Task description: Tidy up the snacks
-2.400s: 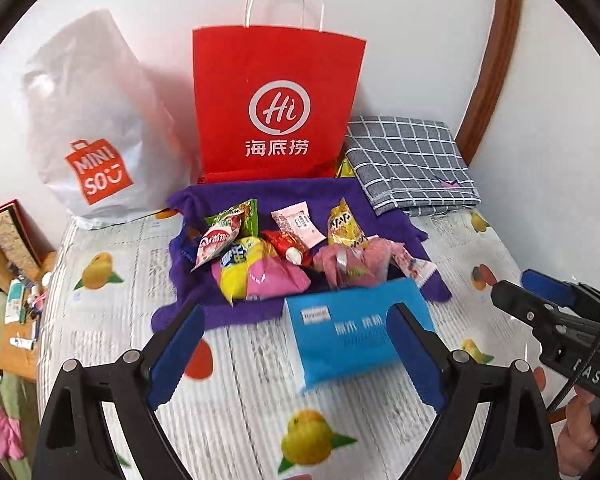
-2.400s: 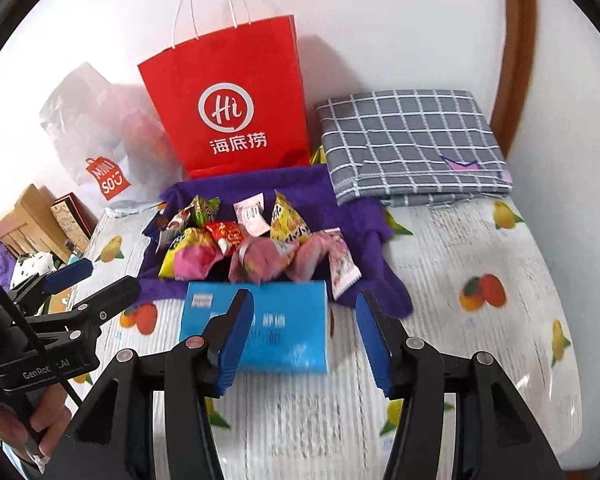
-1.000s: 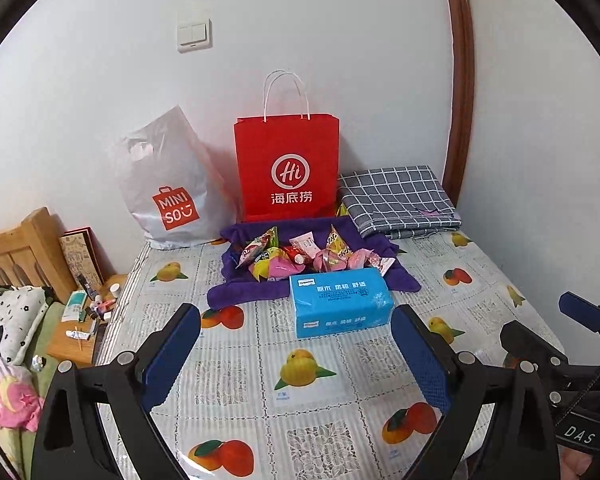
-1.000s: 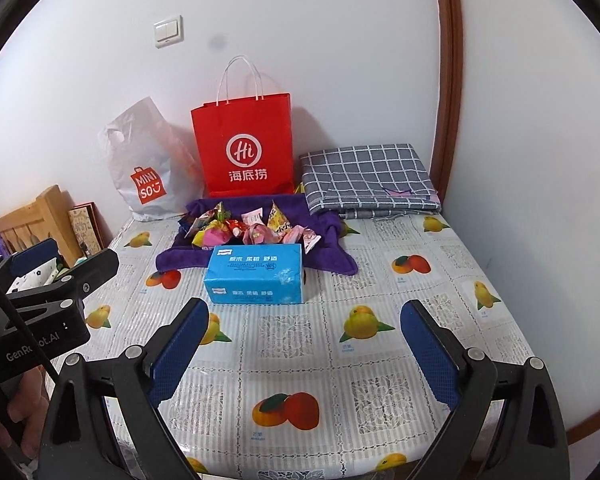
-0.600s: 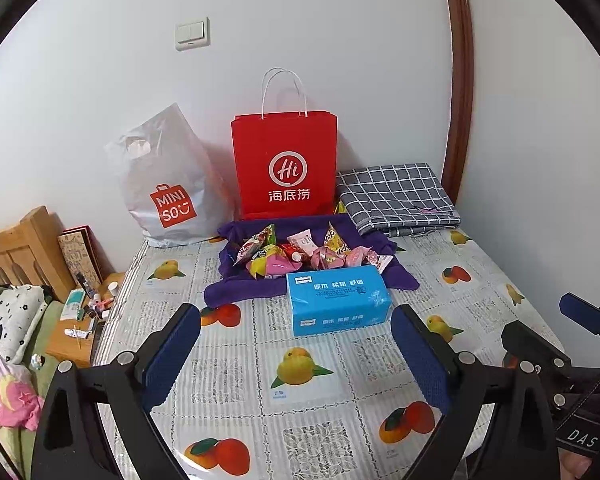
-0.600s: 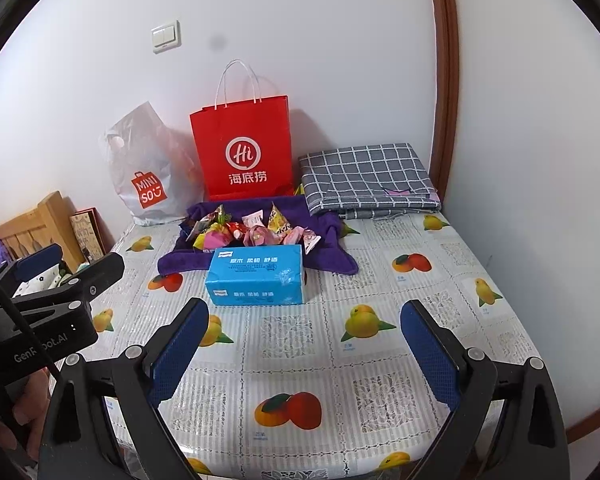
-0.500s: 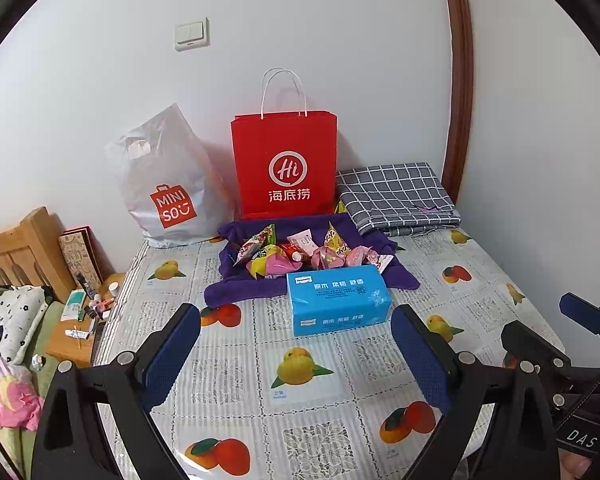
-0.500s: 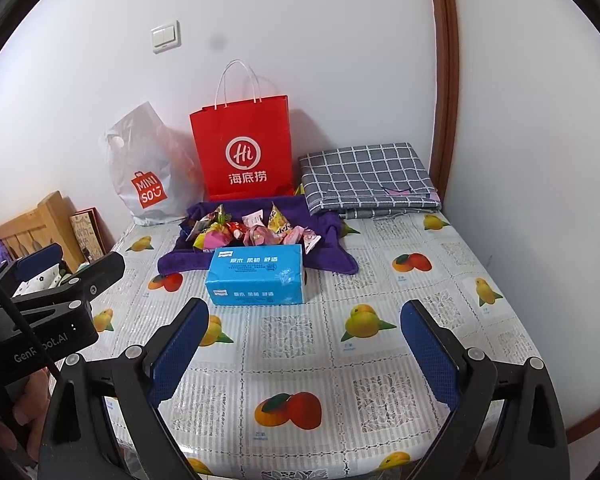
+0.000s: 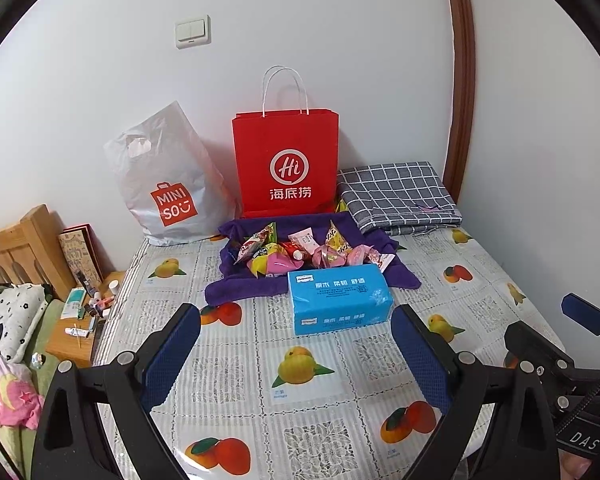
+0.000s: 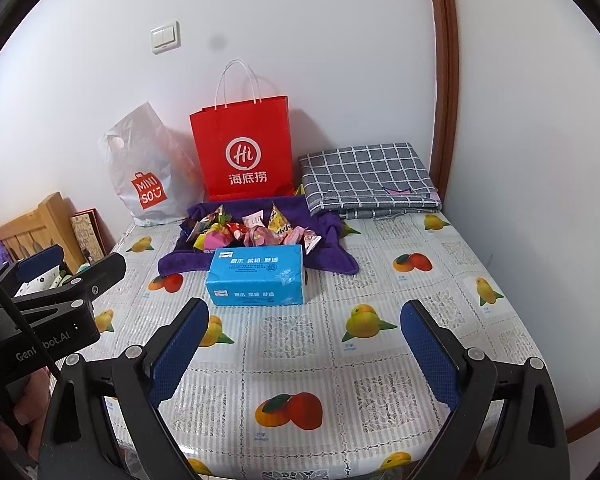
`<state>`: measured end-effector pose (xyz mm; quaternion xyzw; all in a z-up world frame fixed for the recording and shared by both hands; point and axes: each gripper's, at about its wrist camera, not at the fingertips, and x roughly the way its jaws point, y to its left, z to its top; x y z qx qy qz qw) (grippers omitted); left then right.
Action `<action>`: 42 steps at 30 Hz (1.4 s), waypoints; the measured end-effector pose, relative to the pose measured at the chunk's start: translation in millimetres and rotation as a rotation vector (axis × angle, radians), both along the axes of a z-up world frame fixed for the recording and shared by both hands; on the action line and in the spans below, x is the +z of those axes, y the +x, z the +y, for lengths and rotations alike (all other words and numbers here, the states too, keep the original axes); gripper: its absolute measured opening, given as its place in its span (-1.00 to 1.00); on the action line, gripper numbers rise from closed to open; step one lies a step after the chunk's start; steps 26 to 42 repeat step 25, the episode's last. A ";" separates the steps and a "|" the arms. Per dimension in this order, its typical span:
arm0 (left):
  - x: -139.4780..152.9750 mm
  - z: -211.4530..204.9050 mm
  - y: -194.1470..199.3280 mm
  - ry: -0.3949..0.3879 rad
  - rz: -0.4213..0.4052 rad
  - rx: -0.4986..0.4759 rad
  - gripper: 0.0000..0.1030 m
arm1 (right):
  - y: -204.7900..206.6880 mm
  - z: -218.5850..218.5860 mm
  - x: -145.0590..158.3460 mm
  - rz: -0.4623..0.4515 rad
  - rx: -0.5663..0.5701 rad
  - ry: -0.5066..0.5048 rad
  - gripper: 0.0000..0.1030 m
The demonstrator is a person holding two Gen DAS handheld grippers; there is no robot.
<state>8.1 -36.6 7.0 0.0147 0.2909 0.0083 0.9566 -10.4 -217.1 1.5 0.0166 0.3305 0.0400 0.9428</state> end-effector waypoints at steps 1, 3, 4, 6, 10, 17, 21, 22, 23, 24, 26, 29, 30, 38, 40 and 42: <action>0.0 0.5 0.1 0.000 0.000 0.002 0.87 | -0.1 0.1 0.3 -0.001 0.000 0.000 0.86; 0.2 1.6 -0.1 -0.002 0.000 0.002 0.87 | -0.3 0.3 0.7 -0.002 0.001 0.001 0.86; 0.1 1.7 -0.1 -0.002 0.000 0.003 0.87 | -0.3 0.6 0.7 -0.002 0.002 0.001 0.86; 0.2 1.5 0.2 -0.001 0.000 0.001 0.87 | -0.3 0.8 0.7 -0.003 0.002 0.000 0.86; 0.1 1.7 -0.3 0.000 0.000 0.003 0.87 | -0.2 1.1 0.7 -0.003 0.002 0.003 0.86; 0.1 1.7 0.2 -0.003 0.004 0.004 0.87 | -0.3 1.1 0.4 -0.003 0.001 0.002 0.86; -0.3 2.4 0.9 -0.003 0.003 0.001 0.87 | -0.7 1.1 0.5 -0.003 0.001 0.002 0.86; -0.4 2.7 1.0 -0.002 0.004 0.000 0.87 | -0.6 1.3 0.6 -0.004 0.001 0.001 0.86; -0.3 2.2 0.8 0.000 0.004 0.001 0.87 | -0.6 1.5 0.6 -0.004 0.001 0.000 0.86; -0.2 2.1 0.6 0.001 0.003 0.003 0.87 | -0.6 1.6 0.6 -0.004 0.001 0.001 0.86; -0.5 2.6 0.1 0.002 0.002 0.004 0.87 | -0.7 1.7 0.5 -0.004 0.001 0.001 0.86; -0.5 2.6 0.1 0.002 0.002 0.004 0.87 | -0.7 1.7 0.5 -0.004 0.001 0.001 0.86; -0.5 2.6 0.1 0.002 0.002 0.004 0.87 | -0.7 1.7 0.5 -0.004 0.001 0.001 0.86; -0.5 2.6 0.1 0.002 0.002 0.004 0.87 | -0.7 1.7 0.5 -0.004 0.001 0.001 0.86; -0.5 2.6 0.1 0.002 0.002 0.004 0.87 | -0.7 1.7 0.5 -0.004 0.001 0.001 0.86; -0.5 2.6 0.1 0.002 0.002 0.004 0.87 | -0.7 1.7 0.5 -0.004 0.001 0.001 0.86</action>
